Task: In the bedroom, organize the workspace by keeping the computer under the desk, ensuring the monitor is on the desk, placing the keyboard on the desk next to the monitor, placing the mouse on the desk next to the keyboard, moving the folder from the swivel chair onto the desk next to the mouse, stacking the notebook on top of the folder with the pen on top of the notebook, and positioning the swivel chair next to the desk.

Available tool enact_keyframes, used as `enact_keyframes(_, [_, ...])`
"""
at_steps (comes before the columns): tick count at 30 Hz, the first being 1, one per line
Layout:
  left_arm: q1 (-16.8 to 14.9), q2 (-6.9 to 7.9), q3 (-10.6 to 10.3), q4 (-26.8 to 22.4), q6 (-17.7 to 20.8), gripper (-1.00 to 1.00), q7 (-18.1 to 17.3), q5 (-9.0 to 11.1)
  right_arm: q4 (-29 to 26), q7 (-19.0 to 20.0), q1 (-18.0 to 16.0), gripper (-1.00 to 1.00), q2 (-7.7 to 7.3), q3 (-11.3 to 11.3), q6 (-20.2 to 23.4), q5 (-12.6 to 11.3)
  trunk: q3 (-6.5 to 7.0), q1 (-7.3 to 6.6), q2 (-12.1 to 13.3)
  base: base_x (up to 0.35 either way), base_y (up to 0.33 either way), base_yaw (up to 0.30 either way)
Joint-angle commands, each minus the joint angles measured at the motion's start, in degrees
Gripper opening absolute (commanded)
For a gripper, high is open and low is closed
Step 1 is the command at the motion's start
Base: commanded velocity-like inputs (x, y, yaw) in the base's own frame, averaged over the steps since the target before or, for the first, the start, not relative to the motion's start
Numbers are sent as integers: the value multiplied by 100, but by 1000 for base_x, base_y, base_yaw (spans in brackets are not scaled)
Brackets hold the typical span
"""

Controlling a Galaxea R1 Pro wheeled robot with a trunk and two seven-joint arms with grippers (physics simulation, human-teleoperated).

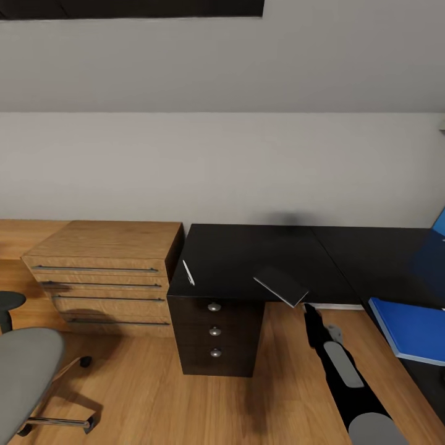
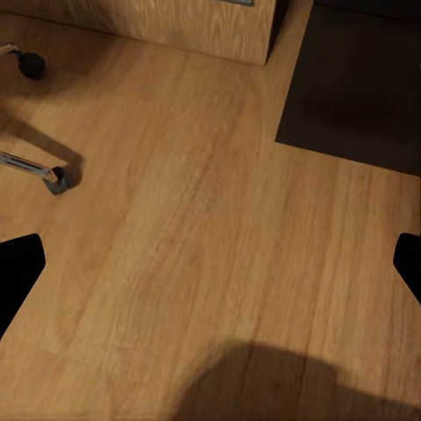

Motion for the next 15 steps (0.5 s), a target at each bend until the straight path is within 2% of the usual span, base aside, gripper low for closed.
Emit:
enact_keyframes(1, [-2,3,-24,-5,-34,100,28,60,-4,79,-2,100,-15,7,5,-56,-4,0,-3,0,0,0])
enact_keyframes(8, [0,-1,-28,-8,-35,100,22,63,5,468,-2,100,-49,5,271,-67,-4,0,-3,0,0,0])
enact_keyframes(10, [2,-1,-32,-22,-35,100,19,63,6,544,-2,100,-60,-20,688,-88,-4,0,-3,0,0,0])
enact_keyframes(15, [0,-8,-33,-29,-35,100,20,63,20,566,-2,100,-136,-33,886,-136,-94,110,-203,0,0,0])
